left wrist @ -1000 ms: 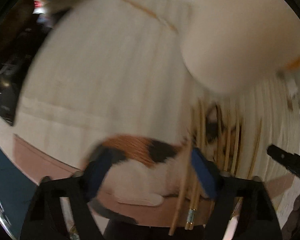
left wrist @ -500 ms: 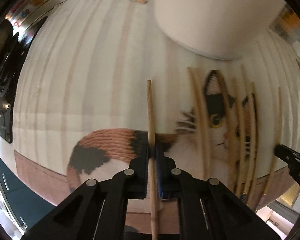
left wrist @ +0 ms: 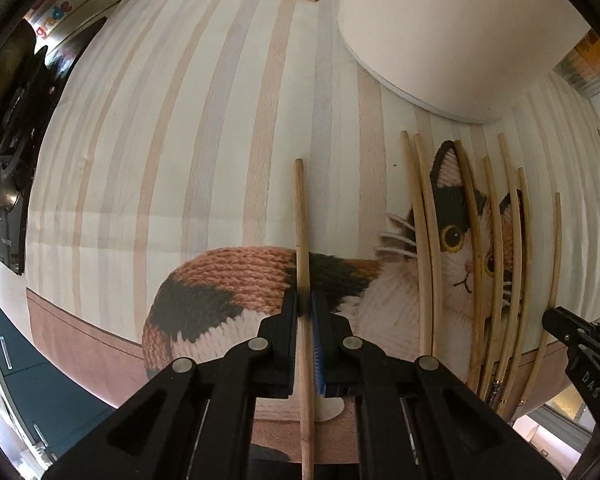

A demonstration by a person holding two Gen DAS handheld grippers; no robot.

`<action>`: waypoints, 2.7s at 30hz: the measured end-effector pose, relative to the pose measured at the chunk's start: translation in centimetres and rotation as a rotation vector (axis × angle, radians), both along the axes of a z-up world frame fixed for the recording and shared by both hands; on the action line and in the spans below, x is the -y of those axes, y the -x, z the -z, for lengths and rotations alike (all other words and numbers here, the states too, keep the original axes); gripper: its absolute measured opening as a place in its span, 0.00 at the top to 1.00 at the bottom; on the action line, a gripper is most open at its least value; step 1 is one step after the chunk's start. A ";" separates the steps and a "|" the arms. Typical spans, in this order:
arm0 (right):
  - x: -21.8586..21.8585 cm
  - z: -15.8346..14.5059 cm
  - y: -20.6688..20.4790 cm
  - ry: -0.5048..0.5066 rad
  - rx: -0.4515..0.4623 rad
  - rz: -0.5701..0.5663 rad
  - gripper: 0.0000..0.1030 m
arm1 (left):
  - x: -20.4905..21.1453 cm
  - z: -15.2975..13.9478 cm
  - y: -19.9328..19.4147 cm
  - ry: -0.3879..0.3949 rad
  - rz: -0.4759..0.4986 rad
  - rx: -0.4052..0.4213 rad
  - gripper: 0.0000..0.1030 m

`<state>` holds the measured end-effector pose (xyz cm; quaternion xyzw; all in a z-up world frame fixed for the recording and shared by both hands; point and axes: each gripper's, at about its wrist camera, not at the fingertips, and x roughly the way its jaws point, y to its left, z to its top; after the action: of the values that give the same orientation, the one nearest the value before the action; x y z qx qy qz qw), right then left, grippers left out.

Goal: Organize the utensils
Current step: 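Lift both chopsticks and carry them over the utensil holder, then drop both chopsticks into the holder by opening both tools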

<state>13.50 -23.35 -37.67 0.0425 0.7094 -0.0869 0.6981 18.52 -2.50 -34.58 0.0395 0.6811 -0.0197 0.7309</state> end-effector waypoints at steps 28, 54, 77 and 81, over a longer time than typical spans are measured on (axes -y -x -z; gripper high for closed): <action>1.0 -7.6 -1.6 0.006 0.277 0.096 0.93 | -1.5 -9.4 -0.1 0.012 -0.041 0.255 0.96; 4.0 -32.2 -11.0 -0.233 0.886 0.190 0.93 | -2.4 -37.6 -7.0 0.276 -0.114 0.760 0.96; 1.0 -26.5 -20.7 -0.201 0.878 0.127 0.93 | 4.0 -29.6 -16.2 0.269 -0.091 0.596 0.96; 0.4 -25.9 -20.9 -0.226 0.816 0.068 0.93 | 4.1 -29.4 -16.2 0.274 -0.072 0.542 0.94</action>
<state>34.39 -23.72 -11.77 0.1732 0.3780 -0.0076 0.9094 34.67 -6.57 -5.22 -0.0800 0.4532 -0.0743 0.8847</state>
